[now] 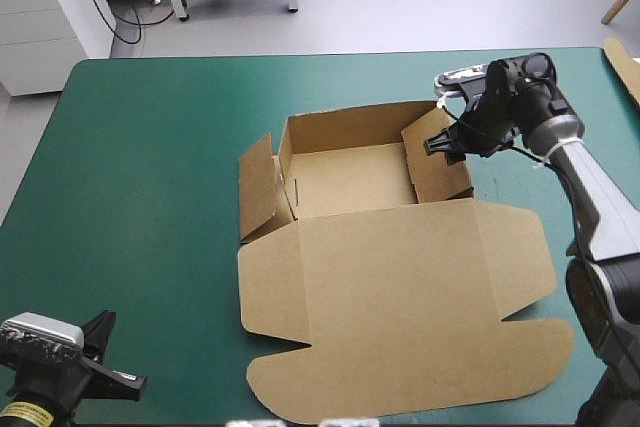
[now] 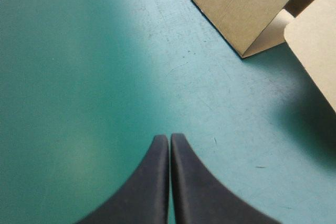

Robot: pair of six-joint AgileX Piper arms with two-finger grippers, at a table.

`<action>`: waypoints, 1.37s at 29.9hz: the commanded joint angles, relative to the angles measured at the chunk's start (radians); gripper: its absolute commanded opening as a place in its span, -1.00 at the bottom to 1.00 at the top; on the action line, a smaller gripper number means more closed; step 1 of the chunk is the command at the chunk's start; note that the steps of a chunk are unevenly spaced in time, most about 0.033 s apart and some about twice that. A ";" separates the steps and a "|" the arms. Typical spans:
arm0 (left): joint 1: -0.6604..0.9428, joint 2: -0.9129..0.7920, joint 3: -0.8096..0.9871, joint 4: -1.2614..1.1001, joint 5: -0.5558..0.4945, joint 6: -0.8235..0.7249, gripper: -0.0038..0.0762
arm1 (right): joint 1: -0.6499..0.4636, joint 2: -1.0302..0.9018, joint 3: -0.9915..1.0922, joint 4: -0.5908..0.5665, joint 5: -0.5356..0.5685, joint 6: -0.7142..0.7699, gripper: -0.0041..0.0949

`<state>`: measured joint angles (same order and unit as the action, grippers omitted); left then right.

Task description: Fold the box

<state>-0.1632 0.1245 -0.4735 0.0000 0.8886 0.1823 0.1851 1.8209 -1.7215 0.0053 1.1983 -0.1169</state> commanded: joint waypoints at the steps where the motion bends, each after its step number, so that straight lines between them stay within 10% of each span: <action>1: 0.001 0.015 -0.025 -0.014 -0.073 -0.016 -0.92 | -0.003 0.023 -0.021 0.012 -0.029 0.010 0.17; 8: 0.001 0.015 -0.025 -0.015 -0.073 -0.014 -0.92 | -0.003 0.099 -0.021 0.028 -0.029 0.023 0.07; 13: 0.001 0.015 -0.025 -0.015 -0.073 -0.014 -0.92 | -0.003 0.091 -0.039 0.008 -0.029 0.029 -0.94; 41: 0.001 0.015 -0.025 -0.022 -0.074 -0.014 -0.71 | -0.003 -0.518 -0.096 -0.061 -0.029 0.035 -0.96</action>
<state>-0.1632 0.1245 -0.4735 -0.0058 0.8867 0.1792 0.1855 1.3546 -1.7847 -0.0562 1.2296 -0.0839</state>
